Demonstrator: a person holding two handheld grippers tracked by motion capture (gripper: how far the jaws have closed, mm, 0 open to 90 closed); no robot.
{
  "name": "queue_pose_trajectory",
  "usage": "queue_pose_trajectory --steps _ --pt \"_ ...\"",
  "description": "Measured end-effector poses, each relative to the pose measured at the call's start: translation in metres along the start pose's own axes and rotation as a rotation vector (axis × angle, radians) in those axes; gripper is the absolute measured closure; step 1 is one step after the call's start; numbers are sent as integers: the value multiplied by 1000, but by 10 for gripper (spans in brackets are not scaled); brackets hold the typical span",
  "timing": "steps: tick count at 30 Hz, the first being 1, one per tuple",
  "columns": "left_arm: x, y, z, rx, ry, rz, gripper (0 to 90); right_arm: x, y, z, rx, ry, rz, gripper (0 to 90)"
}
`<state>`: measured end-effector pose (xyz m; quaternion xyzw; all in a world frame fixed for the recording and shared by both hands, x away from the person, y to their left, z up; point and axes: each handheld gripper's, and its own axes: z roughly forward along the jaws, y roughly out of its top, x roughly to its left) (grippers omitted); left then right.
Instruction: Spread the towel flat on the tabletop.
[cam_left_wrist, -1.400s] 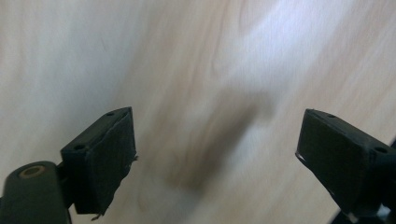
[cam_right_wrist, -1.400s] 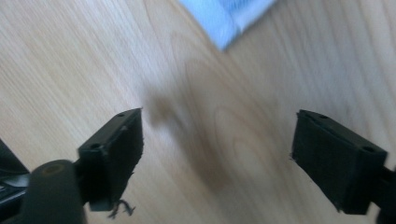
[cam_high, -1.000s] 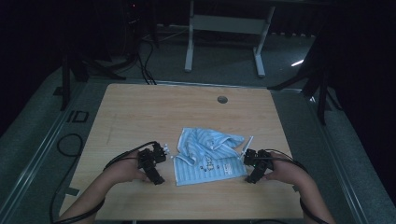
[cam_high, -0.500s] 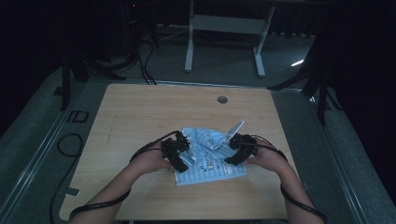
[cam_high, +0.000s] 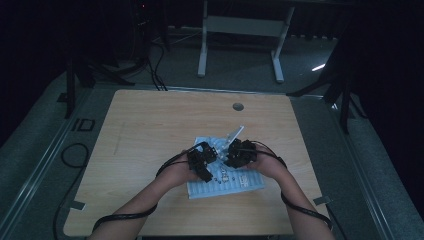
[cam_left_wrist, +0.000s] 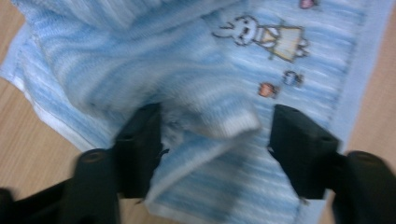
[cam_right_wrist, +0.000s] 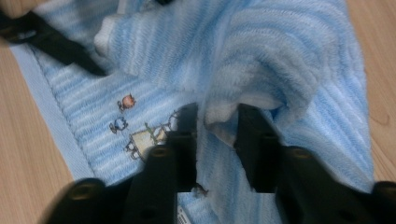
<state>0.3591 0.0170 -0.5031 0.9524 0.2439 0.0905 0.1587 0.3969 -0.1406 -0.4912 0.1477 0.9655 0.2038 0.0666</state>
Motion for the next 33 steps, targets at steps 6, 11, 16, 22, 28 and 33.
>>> queue_pose_trajectory --steps 6,11,16,22,28,33 --pt "7 1 -4 -2 30 14 829 3 -3 -11 -2 -10 -29 884" --pt "9 -2 -24 -28 35 25 856 2 -10 -33 -29 -30 -30 885" --pt "13 -11 -53 -76 37 18 856 7 -24 -65 -61 -60 -34 885" --pt "19 -24 -87 -117 66 5 856 9 -45 -104 -98 -110 -20 885" --pt "29 -37 -107 -148 78 -32 855 6 -67 -138 -142 -156 23 885" --pt "44 -42 -101 -148 61 -86 856 -4 -79 -138 -132 -159 72 885"
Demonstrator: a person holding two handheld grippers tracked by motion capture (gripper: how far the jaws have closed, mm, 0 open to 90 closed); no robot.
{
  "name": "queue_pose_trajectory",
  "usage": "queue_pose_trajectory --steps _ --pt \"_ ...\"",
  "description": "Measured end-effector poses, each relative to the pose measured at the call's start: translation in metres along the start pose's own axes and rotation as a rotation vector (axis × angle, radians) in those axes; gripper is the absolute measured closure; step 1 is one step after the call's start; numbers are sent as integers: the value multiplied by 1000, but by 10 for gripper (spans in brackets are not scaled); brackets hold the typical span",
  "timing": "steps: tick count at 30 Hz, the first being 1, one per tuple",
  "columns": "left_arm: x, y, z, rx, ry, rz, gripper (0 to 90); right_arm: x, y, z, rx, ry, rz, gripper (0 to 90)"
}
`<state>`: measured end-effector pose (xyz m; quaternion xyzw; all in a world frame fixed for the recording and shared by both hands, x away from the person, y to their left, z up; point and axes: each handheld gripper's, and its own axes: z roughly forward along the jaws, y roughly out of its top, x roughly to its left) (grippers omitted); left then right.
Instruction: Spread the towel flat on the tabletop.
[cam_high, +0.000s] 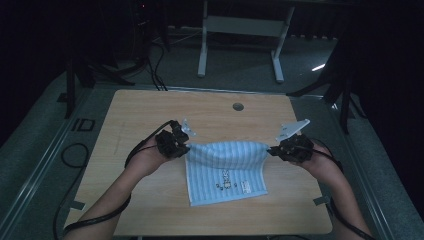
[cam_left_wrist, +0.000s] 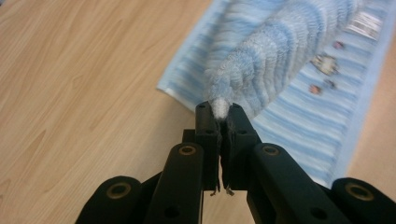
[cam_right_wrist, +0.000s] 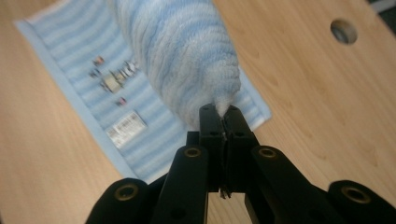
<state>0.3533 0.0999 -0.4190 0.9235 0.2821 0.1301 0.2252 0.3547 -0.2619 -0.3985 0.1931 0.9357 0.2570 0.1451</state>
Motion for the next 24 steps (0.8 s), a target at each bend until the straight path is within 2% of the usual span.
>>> queue_pose_trajectory --steps 3,5,6,7,9,12,14,18,21,23,24 --pt "4 -2 15 30 -3 -19 855 -5 -5 18 28 28 32 884" --pt "7 -5 28 43 -38 -47 853 -7 -9 34 64 47 48 884" --pt "7 -5 28 43 -38 -47 853 -7 -9 34 64 47 48 884" --pt "8 -8 42 73 -53 -58 853 -10 -15 53 97 72 70 884" --pt "9 -12 57 105 -78 -73 852 -11 -20 67 118 96 93 884" --pt "8 -17 73 142 -101 -88 849 -8 -26 88 154 121 106 883" --pt "8 -20 82 160 -102 -95 847 -5 -29 100 180 119 105 883" --pt "7 -23 94 173 -95 -99 834 -4 -35 113 192 124 133 882" --pt "7 -26 98 171 -111 -99 826 0 -38 123 226 129 130 882" --pt "8 -28 98 169 -120 -103 811 1 -39 124 220 126 126 882" --pt "10 -30 96 158 -147 -113 811 1 -39 123 217 127 135 881"
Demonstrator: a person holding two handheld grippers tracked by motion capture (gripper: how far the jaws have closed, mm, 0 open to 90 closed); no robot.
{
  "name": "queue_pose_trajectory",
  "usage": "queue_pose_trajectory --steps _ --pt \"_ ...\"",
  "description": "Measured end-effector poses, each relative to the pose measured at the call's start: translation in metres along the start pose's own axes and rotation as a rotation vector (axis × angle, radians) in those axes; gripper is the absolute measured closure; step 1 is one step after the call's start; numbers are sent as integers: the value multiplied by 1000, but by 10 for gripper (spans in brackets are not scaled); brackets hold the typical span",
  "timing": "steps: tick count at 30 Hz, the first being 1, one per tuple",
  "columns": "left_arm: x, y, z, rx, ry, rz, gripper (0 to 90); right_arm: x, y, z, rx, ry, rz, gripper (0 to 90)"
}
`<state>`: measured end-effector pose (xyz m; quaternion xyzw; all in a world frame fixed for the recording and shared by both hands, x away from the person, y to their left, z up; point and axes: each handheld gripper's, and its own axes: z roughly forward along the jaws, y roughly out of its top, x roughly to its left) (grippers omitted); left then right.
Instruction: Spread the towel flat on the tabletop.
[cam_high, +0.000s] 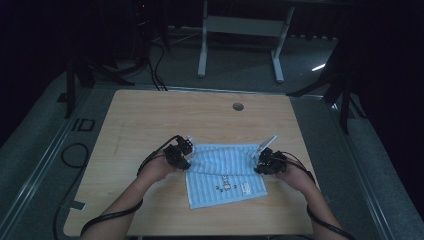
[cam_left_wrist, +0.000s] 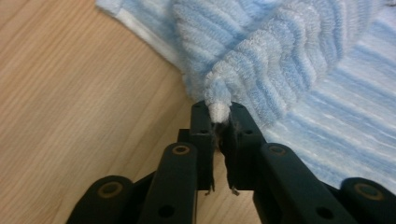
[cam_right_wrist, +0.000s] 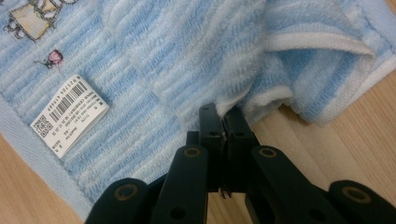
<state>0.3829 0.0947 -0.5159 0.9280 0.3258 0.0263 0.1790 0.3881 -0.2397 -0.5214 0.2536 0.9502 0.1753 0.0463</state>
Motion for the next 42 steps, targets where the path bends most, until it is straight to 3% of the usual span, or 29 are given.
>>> queue_pose_trajectory --steps 3,7,10,12,14,18,21,24,26,29,31,36,42 --pt "-1 -2 -12 -20 -14 -16 687 4 0 -7 7 -22 -10 783" --pt "-11 1 -36 -59 -2 -2 608 6 2 -26 -35 -31 -3 666" --pt "-20 7 -49 -112 25 10 579 8 6 -46 -84 -53 -7 665" --pt "-29 12 -53 -139 5 34 580 11 11 -57 -129 -64 -7 687" --pt "-39 17 -49 -132 -3 79 583 17 16 -62 -155 -67 -32 734" --pt "-47 20 -32 -116 -32 115 582 29 24 -51 -135 -28 -76 780" --pt "-44 18 -15 -77 -20 117 582 31 24 -32 -91 -11 -76 779" --pt "-37 17 1 -49 -37 93 581 31 22 -18 -51 -10 -69 777" --pt "-33 18 10 -36 -36 91 582 24 19 -5 -26 -14 -46 771" --pt "-30 23 13 -54 -34 99 580 16 18 5 -26 -37 -10 771" --pt "-29 27 15 -52 -7 122 580 15 19 7 -34 -55 -7 771" --pt "-17 39 21 -66 7 128 554 3 24 9 -29 -78 14 769" --pt "2 50 26 -92 -9 87 538 -13 32 12 -28 -81 39 762"
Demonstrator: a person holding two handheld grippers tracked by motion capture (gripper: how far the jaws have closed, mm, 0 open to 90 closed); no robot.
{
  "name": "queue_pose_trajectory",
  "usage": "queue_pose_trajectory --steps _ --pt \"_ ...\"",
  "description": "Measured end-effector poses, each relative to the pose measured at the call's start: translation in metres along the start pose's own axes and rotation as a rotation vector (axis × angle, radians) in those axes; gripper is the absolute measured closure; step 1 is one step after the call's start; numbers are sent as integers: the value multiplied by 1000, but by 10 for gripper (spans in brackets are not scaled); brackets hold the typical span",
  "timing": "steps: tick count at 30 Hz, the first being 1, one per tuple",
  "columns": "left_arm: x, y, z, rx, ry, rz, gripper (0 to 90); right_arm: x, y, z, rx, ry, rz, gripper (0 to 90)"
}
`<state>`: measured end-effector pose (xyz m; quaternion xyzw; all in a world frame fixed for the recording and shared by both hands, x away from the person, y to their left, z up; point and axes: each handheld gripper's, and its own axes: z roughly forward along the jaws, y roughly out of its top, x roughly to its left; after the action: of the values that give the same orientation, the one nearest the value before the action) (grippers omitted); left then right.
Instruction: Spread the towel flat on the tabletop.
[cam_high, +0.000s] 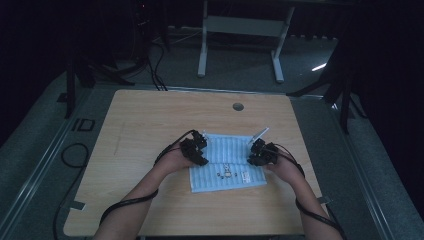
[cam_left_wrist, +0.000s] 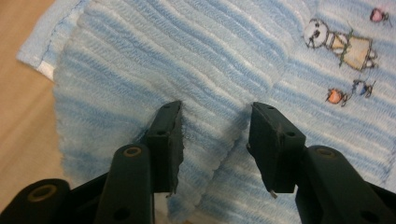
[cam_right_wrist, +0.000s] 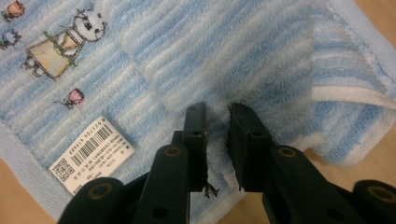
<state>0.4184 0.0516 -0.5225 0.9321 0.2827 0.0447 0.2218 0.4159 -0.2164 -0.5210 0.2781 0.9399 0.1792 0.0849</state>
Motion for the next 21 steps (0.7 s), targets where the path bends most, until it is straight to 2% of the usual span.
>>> queue_pose_trajectory --steps 4,5,6,7,10,12,13,15,17,18,21 --pt "11 6 2 0 17 -6 530 -15 9 5 -10 15 29 758" --pt "11 6 2 0 17 -6 530 -15 9 5 -10 15 29 758" --pt "16 8 4 -12 18 14 530 -18 11 6 -10 15 36 757" --pt "19 8 4 -16 19 16 507 -25 16 8 -5 19 52 755" --pt "25 11 6 -28 12 -17 506 -31 22 10 8 33 59 739" --pt "27 12 2 -25 -2 -25 504 -33 24 8 21 53 67 684" --pt "25 12 -2 -33 -8 -22 504 -32 24 6 21 62 68 676" --pt "22 11 -7 -46 -18 -10 496 -29 22 -1 4 65 36 654" --pt "8 4 -22 -51 -30 29 465 -24 15 -10 2 76 7 590" --pt "1 2 -26 -43 -31 45 464 -21 11 -16 -2 69 -6 584" --pt "-18 -7 -35 -32 -42 88 444 -10 -2 -29 -9 87 -42 523"
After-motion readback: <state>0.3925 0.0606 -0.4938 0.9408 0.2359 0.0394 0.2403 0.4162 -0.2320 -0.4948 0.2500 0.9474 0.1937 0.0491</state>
